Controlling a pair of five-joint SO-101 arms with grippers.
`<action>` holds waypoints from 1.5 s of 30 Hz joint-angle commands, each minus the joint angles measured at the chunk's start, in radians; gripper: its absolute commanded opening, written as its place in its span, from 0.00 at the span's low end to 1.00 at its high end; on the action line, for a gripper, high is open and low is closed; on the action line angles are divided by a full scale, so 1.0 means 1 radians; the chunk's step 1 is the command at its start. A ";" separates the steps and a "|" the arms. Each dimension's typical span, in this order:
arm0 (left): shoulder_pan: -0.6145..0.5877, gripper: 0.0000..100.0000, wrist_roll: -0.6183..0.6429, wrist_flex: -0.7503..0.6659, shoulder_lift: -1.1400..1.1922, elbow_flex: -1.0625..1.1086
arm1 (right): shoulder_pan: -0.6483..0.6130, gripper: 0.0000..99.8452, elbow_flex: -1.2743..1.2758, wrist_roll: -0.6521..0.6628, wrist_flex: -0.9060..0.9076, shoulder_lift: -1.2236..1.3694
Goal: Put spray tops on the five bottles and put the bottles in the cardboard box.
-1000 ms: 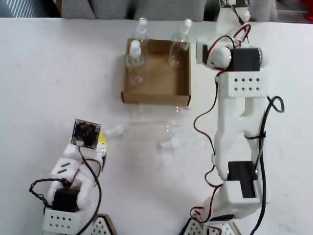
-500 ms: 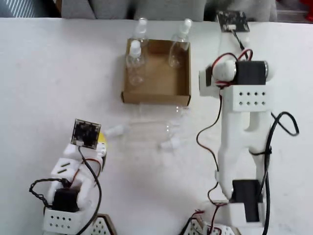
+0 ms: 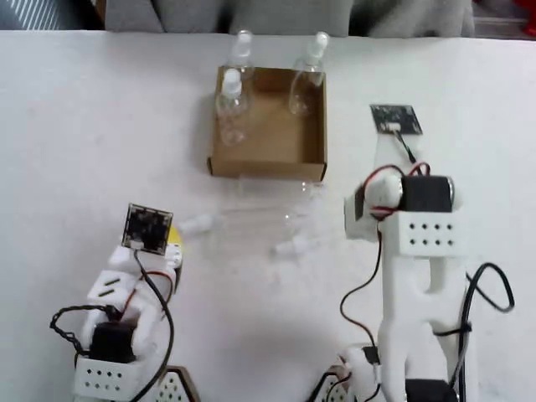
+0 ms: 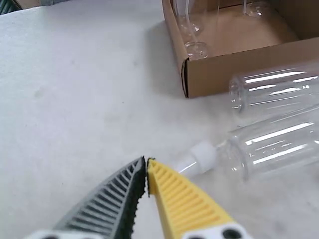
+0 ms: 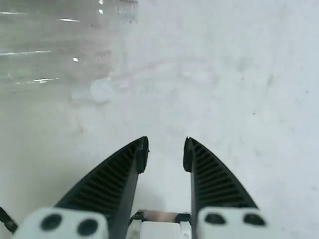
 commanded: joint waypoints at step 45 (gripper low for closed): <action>-0.004 0.03 -0.132 0.032 -0.010 -0.003 | -0.653 0.22 0.017 0.733 -0.550 0.472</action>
